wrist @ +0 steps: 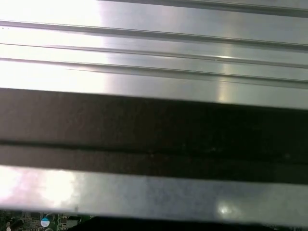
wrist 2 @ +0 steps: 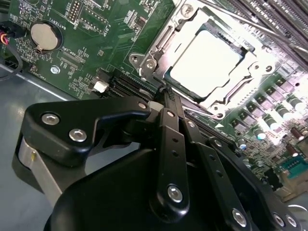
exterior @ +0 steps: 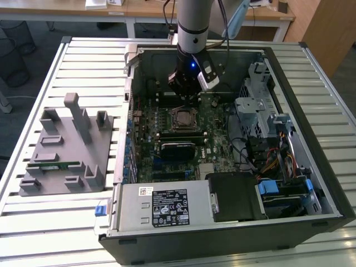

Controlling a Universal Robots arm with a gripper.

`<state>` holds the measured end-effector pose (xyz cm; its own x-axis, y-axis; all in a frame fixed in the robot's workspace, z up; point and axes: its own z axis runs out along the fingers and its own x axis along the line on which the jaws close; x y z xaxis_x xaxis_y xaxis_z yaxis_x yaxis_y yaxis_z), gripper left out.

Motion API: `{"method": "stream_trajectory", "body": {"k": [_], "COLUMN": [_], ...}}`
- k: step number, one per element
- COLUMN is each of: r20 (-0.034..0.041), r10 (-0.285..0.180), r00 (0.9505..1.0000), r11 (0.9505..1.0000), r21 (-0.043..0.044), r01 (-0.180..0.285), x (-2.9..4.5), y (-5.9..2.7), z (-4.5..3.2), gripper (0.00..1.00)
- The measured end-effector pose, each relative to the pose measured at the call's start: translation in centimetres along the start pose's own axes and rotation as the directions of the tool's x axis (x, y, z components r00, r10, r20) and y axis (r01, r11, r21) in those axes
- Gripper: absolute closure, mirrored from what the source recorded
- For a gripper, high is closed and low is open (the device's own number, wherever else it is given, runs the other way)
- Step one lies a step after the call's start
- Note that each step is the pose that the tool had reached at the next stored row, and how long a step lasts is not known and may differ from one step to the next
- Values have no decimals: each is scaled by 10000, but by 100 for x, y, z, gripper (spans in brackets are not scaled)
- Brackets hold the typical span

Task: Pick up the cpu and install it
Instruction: 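Install the first cpu locking lever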

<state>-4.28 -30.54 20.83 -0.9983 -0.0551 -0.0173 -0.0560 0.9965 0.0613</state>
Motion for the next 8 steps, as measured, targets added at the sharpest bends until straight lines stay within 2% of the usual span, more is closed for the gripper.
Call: {"method": "stream_trajectory", "body": {"k": [8], "r20": [-5], "r10": [1], "r00": [10000], "r11": [10000], "r21": [0], "r01": [-1], "x": [-14], "y": [30], "z": [55], "gripper": [89]}}
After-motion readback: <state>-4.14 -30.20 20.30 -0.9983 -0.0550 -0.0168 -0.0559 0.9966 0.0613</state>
